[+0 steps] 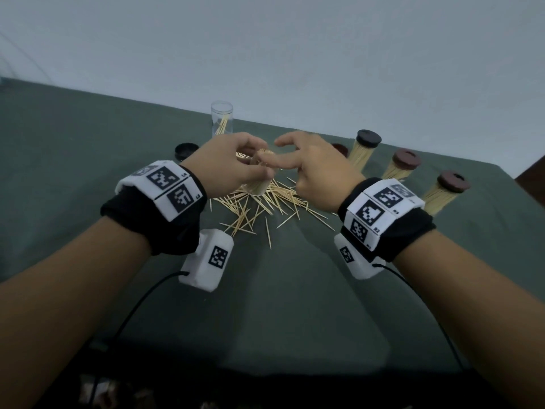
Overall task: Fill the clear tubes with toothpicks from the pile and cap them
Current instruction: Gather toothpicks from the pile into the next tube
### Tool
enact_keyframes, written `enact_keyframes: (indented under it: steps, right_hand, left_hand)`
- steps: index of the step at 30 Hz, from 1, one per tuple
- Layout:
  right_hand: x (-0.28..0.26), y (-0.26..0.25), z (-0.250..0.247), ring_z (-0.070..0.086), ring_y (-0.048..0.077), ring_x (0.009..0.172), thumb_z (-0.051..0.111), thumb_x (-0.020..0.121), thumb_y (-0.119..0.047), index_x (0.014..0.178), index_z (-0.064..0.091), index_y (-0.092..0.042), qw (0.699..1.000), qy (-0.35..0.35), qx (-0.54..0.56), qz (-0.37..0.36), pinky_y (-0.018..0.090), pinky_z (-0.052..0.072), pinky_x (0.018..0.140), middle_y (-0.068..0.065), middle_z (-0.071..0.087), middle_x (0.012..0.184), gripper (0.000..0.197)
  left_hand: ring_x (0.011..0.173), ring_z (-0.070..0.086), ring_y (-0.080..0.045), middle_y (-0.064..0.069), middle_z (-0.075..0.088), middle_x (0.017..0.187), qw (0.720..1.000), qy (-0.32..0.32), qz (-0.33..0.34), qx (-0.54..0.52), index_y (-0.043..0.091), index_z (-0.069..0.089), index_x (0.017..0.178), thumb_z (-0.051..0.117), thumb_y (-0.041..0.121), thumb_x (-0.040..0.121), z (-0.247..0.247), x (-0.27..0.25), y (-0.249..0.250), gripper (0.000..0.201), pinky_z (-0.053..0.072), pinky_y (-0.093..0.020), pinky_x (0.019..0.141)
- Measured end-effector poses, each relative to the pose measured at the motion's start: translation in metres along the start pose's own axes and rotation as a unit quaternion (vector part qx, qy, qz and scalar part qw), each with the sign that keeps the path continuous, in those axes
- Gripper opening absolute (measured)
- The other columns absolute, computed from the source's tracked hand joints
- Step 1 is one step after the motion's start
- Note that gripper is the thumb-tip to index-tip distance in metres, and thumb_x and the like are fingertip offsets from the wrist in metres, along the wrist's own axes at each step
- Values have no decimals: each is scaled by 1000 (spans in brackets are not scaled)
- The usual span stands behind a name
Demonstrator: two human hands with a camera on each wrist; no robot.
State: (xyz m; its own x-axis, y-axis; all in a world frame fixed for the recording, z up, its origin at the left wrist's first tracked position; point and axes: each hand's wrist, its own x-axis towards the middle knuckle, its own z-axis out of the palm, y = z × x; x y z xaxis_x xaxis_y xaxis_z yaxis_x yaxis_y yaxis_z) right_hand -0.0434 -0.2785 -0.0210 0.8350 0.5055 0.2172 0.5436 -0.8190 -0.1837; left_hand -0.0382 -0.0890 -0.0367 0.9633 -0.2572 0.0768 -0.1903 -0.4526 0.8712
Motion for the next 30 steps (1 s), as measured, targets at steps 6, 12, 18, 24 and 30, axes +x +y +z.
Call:
enact_keyframes:
  steps: [6,12,18,24,30]
  right_hand:
    - [2,2,-3,47,21,124,48,79,10,112,70,-24,993,90,71,24,34,37,103,3,52,133,52]
    - [-1,3,-3,41,19,130,48,80,9,118,65,-29,996,54,55,47,33,35,107,2,46,140,57]
    - [3,-2,-7,40,21,132,47,79,8,113,67,-29,997,34,59,41,32,32,108,1,45,142,53]
    - [3,-6,-9,49,19,122,47,77,10,97,68,-24,991,75,104,30,31,36,103,0,53,131,45]
    - [5,-9,-12,47,20,127,47,78,10,111,67,-25,992,83,85,40,28,33,105,4,50,139,52]
  left_hand:
    - [100,67,-8,3,67,114,999,0,1,-33,22,60,122,81,26,77,-1,2,-2,50,54,-32,92]
    - [109,65,-8,4,66,119,999,-17,10,-32,23,58,126,81,28,77,-2,1,-2,55,50,-37,100]
    - [109,65,-9,3,65,120,999,-18,18,-32,21,57,128,80,23,78,-5,1,0,54,48,-36,102]
    - [109,64,-9,7,63,119,999,-8,22,-28,23,58,127,80,27,77,-9,1,1,55,48,-29,99]
    - [110,64,-12,3,63,123,999,-21,30,-13,24,58,127,81,31,77,-17,-2,0,57,48,-39,102]
